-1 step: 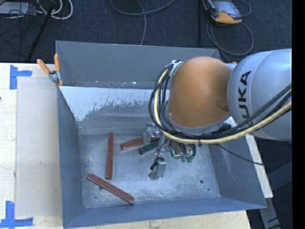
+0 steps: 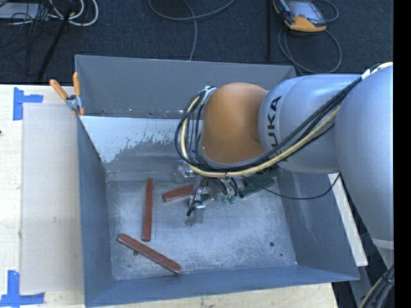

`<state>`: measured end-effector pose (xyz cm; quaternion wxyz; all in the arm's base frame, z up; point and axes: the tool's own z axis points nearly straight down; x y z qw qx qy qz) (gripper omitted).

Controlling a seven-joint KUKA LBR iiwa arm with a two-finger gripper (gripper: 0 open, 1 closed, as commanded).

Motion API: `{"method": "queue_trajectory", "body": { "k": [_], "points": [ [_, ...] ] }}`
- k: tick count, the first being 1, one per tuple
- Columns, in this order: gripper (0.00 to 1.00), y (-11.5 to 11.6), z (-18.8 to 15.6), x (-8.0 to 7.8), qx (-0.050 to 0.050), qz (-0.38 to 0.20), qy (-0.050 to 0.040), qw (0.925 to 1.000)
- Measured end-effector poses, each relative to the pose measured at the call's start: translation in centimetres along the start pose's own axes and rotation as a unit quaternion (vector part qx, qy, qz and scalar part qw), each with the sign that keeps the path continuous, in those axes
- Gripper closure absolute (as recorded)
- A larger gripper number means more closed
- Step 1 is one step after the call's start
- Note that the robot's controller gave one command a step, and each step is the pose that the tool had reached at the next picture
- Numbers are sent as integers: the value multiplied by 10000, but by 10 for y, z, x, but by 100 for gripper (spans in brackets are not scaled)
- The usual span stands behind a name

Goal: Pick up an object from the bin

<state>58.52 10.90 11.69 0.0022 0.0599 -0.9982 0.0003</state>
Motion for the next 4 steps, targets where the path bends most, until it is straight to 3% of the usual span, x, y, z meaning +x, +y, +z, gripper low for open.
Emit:
{"method": "queue_trajectory", "body": {
  "k": [1,2,3,4],
  "points": [
    [0,-20,50,-31,0,-389,-20,9992],
    [100,-19,47,-31,-8,-372,-33,9993],
    [100,-39,-79,-15,0,-217,-72,9997],
    [0,-39,-74,-14,-5,-212,-32,9998]
  ]
}}
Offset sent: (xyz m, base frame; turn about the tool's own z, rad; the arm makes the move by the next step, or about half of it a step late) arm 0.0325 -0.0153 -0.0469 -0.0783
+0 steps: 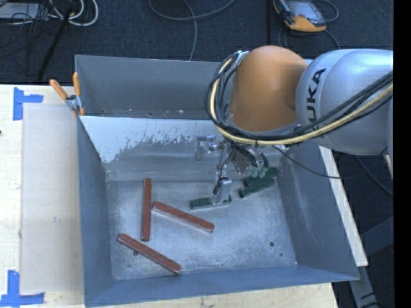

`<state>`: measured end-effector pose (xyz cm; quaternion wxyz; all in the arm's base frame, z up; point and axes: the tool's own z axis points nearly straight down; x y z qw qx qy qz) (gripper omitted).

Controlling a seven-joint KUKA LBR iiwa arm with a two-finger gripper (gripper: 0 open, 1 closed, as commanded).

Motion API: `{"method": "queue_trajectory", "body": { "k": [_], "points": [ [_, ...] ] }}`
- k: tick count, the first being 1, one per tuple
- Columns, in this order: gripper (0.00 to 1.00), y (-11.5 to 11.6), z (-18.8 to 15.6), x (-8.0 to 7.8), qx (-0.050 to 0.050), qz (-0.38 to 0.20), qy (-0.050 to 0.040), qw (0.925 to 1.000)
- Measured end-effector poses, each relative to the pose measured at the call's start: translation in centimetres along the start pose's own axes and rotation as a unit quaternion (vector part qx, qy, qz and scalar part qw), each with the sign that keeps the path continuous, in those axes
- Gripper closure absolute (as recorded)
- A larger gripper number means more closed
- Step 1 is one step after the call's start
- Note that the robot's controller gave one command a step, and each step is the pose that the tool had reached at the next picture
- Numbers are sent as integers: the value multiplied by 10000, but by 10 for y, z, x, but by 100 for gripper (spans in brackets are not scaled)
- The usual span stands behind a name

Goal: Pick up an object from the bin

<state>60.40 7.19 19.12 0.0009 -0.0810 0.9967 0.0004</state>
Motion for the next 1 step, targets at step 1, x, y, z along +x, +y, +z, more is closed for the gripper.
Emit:
{"method": "queue_trajectory", "body": {
  "k": [1],
  "points": [
    [0,-10,115,19,-4,-47,49,10000]
  ]
}}
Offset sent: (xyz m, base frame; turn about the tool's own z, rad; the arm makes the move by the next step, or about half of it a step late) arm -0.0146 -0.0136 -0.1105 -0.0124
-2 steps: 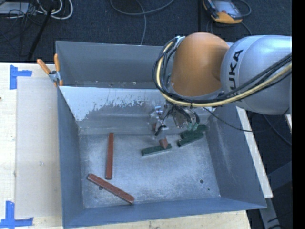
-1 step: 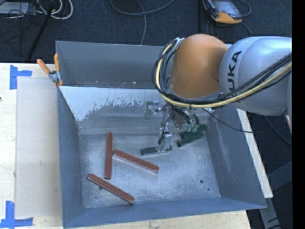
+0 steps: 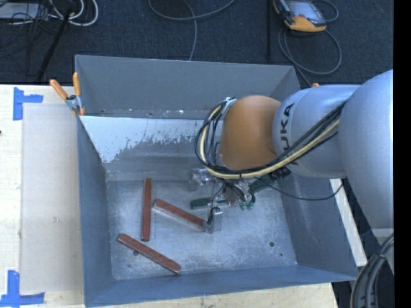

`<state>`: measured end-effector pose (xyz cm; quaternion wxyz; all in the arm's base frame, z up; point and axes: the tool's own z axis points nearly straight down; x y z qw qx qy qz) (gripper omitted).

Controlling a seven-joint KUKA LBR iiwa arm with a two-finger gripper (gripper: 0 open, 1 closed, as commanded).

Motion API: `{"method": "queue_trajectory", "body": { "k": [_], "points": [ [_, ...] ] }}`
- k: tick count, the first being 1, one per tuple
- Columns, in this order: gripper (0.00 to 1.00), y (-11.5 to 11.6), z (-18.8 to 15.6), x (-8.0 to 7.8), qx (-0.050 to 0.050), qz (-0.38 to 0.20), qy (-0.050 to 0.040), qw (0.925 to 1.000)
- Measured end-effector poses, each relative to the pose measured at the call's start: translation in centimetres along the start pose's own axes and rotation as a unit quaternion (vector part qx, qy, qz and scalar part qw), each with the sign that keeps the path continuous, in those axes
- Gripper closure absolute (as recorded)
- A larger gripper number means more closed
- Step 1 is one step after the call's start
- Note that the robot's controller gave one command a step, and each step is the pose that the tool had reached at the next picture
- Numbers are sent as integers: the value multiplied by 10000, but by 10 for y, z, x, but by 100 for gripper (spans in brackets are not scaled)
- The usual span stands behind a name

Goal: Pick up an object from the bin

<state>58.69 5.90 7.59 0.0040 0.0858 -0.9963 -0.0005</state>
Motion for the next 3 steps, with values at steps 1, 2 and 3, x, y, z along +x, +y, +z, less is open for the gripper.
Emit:
{"method": "queue_trajectory", "body": {
  "k": [1,2,3],
  "points": [
    [0,-39,5,-30,19,-1012,-53,9949],
    [100,-38,5,-30,8,-999,-49,9950],
    [100,-20,-143,-15,27,-2693,-75,9630]
  ]
}}
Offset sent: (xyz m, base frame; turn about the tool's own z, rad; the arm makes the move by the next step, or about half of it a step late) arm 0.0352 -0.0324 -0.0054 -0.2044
